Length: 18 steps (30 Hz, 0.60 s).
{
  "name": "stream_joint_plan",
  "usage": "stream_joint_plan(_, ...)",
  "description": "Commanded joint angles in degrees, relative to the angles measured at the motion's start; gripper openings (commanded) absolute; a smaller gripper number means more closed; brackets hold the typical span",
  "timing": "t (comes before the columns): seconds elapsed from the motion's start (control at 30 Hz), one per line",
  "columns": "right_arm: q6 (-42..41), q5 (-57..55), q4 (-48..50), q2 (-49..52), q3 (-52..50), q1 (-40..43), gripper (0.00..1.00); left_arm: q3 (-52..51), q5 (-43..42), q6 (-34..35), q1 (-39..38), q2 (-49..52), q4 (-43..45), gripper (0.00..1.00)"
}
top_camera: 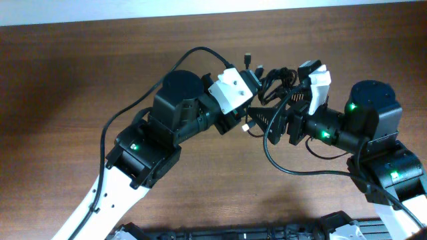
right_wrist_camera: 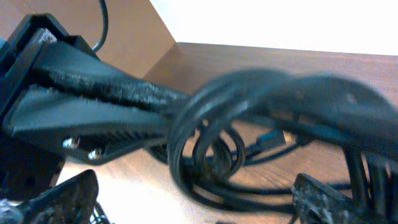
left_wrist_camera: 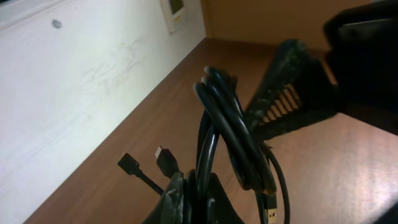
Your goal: Untangle cables
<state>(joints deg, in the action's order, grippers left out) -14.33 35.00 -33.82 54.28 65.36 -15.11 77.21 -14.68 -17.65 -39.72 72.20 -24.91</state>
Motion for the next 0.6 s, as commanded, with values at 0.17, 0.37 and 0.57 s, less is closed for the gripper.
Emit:
stream_joint_plan(0.17, 5.3, 0.8, 1.7, -0.2, 1.1, -0.2, 0.83, 1.4, -3.9, -0.7, 0.1, -1.7, 0.2, 0.00)
stream_joint_plan(0.37, 12.3, 8.1, 1.5, 0.5, 1.1, -0.3, 0.50, 1.4, -7.2, -0.7, 0.2, -1.7, 0.3, 0.00)
stream_joint_plan(0.57, 12.6, 11.6, 0.8, 2.5, 1.1, -0.2, 0.04, 1.4, -5.8, -0.7, 0.2, -1.7, 0.7, 0.00)
